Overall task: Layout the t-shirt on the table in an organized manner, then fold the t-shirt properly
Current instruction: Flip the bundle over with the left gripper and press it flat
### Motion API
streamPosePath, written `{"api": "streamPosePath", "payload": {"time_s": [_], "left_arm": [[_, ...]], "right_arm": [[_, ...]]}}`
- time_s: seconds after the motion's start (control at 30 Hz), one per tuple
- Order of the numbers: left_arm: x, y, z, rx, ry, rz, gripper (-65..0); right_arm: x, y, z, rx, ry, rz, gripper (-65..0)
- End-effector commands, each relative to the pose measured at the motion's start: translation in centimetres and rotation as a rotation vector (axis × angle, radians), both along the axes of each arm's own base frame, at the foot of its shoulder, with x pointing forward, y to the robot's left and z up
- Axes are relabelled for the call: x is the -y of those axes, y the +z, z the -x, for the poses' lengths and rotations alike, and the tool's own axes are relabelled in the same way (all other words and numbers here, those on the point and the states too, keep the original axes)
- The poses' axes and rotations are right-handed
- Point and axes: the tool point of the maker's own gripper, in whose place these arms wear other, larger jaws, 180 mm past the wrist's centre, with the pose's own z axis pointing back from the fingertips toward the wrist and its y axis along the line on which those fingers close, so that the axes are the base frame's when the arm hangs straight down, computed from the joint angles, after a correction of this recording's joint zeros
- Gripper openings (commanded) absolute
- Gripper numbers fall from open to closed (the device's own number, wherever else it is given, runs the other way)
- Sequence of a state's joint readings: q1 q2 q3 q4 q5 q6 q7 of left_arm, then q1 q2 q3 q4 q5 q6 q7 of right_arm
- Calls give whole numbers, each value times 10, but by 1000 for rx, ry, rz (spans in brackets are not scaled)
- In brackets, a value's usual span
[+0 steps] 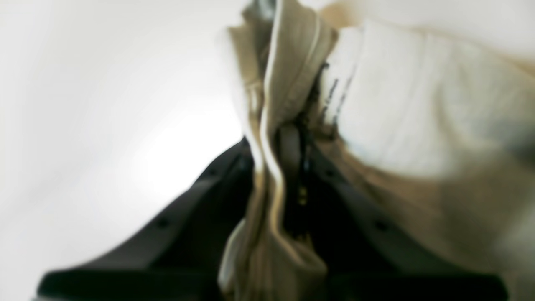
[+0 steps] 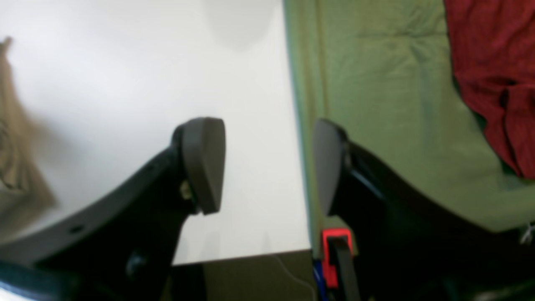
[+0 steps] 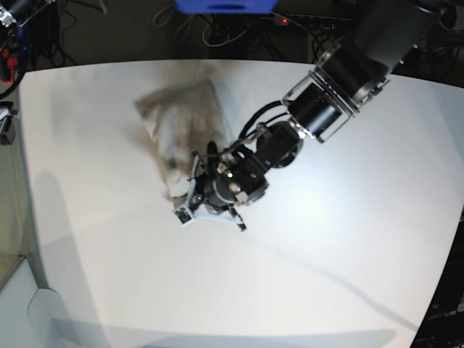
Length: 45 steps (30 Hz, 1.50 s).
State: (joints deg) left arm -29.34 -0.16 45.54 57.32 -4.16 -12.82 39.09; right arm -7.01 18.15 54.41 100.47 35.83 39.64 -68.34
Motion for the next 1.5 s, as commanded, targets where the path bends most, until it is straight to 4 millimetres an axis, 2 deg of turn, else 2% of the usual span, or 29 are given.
{"api": "streamPosePath", "payload": {"time_s": [0.0,0.17,0.5,0.6,0.8,1.0,1.47], "left_arm": [[10,12,-4,22,-27,24,-647],[35,26,2,87,-114,83,-647],[59,40,-2,250,-245,53,-647],[57,33,-4,268,-257,0,-647],[75,37,-5,354,-321,-85,-647],[80,43,-9,444,-366,-160,-647],[76,42,-11,448,-357,-169,-644]], "right_arm": [[4,16,-6,45,17,31,-306],[5,11,0,27,12,31,-306],[3,9,1,25,11,25,-306],[3,9,1,25,11,25,-306],[4,9,1,24,11,25,-306],[4,9,1,24,11,25,-306],[2,10,-1,29,16,25,-305]]}}
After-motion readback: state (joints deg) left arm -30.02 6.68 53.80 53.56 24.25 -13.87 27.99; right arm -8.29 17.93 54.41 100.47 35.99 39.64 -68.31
